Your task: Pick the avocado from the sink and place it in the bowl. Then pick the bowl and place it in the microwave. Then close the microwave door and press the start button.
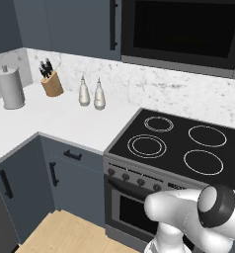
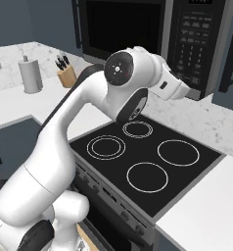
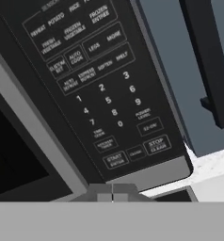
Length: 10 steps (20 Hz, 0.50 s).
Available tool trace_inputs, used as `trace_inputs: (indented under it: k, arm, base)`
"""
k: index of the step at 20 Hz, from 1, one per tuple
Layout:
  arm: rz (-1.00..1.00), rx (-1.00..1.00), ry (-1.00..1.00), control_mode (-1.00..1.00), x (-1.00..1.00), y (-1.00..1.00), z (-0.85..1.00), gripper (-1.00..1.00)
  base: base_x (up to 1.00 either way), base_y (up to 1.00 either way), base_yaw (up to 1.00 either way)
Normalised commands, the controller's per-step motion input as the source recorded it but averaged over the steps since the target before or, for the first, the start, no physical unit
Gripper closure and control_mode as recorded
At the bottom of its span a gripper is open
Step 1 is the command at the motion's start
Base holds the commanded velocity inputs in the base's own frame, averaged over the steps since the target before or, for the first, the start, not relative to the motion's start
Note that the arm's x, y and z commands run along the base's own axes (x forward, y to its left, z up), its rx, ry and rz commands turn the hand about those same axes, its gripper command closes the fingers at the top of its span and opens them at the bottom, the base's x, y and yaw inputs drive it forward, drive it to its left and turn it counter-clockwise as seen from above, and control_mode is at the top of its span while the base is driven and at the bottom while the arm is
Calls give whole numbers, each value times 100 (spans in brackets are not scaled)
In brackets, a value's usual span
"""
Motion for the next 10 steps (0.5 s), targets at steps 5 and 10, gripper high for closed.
trace_inputs:
  k: [5, 10]
  arm:
    - [1, 0, 0, -100, 3, 0, -19, 100]
    - [0, 0, 0, -100, 12, 0, 0, 100]
  base:
    - [0, 0, 0]
    - [0, 0, 0]
